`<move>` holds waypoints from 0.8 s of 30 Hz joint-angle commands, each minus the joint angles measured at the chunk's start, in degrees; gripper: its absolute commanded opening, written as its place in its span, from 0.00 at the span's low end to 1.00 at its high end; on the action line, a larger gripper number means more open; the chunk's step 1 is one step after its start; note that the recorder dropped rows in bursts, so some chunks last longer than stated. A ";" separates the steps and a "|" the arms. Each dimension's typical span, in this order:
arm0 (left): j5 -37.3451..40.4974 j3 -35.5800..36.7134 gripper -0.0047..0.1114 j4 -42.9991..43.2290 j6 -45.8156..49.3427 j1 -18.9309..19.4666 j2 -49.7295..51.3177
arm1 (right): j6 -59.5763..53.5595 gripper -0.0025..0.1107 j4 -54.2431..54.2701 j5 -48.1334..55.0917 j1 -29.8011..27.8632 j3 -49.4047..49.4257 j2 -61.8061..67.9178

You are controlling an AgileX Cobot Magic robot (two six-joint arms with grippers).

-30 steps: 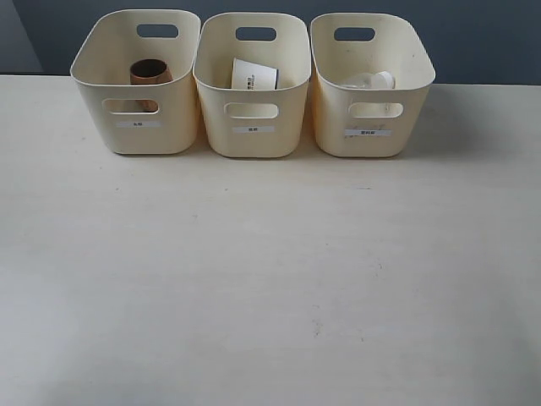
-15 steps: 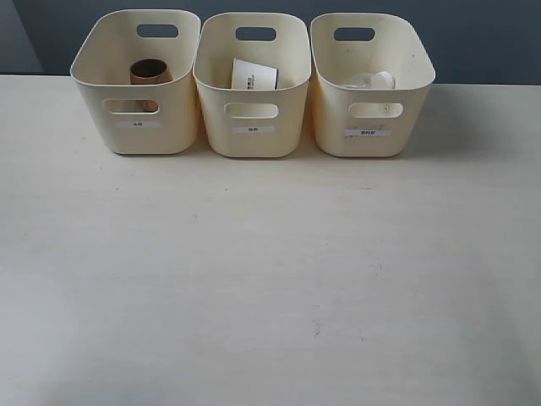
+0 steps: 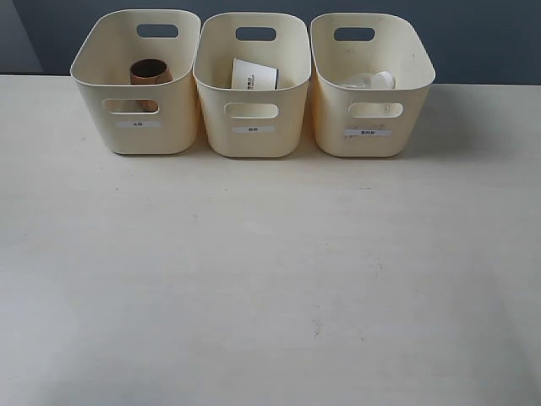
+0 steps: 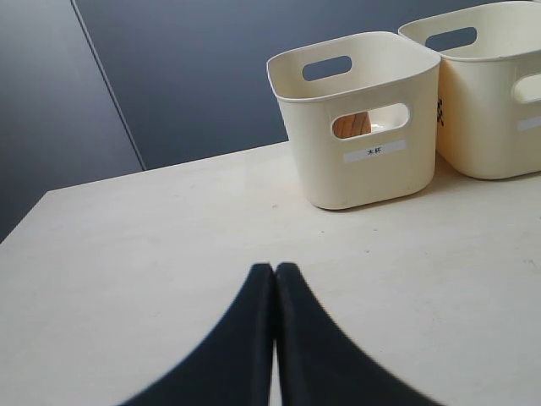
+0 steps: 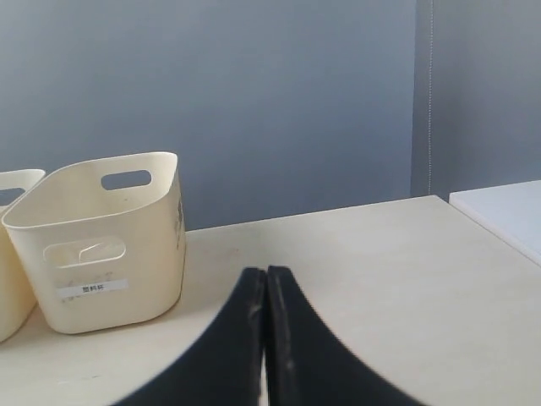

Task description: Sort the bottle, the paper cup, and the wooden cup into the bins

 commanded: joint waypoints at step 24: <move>-0.28 0.07 0.04 0.00 -0.11 -0.18 -0.28 | -42.46 0.02 39.58 6.95 -0.26 0.06 -0.32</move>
